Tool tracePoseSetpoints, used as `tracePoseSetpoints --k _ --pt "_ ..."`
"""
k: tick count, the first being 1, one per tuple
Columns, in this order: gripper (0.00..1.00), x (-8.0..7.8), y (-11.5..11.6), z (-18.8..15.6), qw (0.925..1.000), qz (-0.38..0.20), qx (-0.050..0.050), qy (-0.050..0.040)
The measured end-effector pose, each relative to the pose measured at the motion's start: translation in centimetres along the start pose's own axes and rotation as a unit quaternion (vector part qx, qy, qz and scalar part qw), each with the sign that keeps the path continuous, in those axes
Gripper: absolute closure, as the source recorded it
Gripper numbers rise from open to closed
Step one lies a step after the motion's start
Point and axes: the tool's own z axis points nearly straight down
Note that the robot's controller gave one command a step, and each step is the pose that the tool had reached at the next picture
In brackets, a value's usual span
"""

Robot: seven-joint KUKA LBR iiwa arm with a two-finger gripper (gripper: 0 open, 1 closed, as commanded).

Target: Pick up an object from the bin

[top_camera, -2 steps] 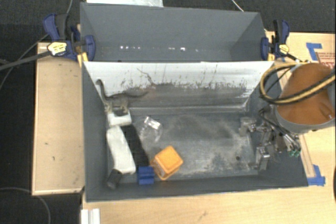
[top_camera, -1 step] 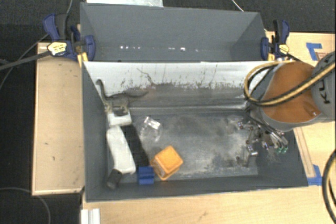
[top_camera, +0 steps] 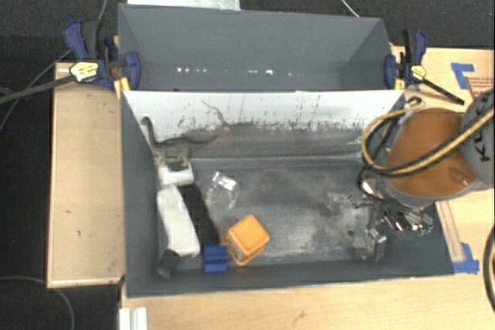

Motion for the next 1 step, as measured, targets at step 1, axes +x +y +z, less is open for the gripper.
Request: tracePoseSetpoints --k 1 --pt "0.00 -7.81 7.31 -1.48 0.9932 0.116 0.001 -0.0050"
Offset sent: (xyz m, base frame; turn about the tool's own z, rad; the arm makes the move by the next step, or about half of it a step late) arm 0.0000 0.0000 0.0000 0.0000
